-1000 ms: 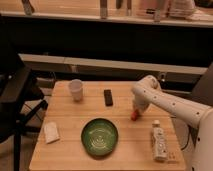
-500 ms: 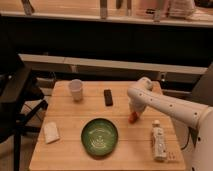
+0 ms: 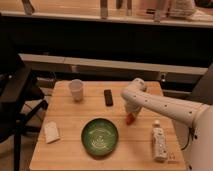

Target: Drag the pepper across the table

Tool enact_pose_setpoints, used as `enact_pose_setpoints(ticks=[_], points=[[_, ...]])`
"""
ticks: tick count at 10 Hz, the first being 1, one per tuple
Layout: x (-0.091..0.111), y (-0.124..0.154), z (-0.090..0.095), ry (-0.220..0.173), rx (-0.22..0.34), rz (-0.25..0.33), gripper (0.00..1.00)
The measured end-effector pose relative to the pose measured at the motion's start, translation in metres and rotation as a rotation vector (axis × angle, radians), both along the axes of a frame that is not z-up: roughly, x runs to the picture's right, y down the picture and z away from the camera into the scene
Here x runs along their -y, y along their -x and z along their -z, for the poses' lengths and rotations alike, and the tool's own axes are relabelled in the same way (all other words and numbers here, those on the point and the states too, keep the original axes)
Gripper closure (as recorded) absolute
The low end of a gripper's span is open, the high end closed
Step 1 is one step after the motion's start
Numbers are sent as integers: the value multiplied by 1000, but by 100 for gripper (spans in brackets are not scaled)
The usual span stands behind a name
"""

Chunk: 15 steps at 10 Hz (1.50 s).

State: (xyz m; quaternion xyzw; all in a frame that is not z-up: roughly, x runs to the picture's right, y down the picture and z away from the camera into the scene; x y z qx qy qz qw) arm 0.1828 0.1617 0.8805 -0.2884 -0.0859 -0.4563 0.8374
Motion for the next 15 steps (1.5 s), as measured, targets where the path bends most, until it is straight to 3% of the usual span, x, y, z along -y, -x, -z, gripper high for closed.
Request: enact_pose_setpoints(ticks=[15], points=[[1,39,9,19,94,213,100]])
